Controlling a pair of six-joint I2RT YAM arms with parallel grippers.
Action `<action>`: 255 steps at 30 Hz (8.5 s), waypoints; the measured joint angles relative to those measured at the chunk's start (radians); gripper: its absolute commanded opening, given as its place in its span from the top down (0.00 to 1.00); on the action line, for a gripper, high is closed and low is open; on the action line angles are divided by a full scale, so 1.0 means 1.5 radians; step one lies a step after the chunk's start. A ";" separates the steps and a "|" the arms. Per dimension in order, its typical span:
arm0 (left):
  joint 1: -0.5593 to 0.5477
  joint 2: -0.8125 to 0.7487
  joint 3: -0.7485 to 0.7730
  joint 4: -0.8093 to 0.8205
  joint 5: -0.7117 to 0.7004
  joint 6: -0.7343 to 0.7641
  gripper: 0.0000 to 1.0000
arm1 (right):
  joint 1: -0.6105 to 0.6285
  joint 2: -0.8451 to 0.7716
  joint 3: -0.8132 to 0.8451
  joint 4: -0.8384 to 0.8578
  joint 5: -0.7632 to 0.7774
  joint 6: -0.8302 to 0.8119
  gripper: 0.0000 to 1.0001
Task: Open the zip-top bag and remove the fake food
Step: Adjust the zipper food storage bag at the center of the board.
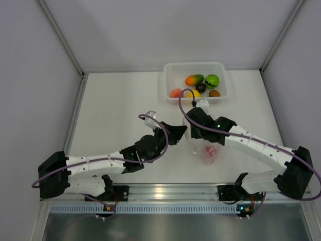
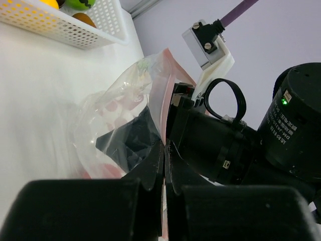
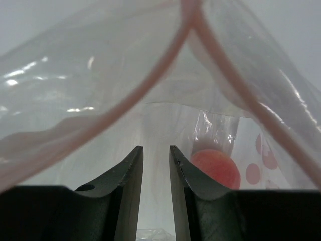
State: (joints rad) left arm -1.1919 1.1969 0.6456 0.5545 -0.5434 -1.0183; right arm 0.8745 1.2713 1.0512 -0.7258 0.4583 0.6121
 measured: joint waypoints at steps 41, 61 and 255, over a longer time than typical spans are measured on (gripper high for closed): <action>-0.045 0.036 0.079 -0.002 0.031 0.133 1.00 | -0.028 -0.038 -0.113 0.024 -0.219 -0.027 0.72; -0.090 -0.001 -0.006 0.020 -0.037 0.153 1.00 | 0.006 -0.072 -0.135 -0.054 -0.350 -0.075 0.59; 0.234 0.024 -0.002 0.033 0.600 0.402 1.00 | 0.168 0.055 -0.266 0.509 -0.262 0.215 0.53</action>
State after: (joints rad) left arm -0.8402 1.2331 0.6426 0.6041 0.3569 -0.4160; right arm 1.1259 1.3540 0.6521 0.0372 0.0650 0.9352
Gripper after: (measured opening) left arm 0.020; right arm 0.423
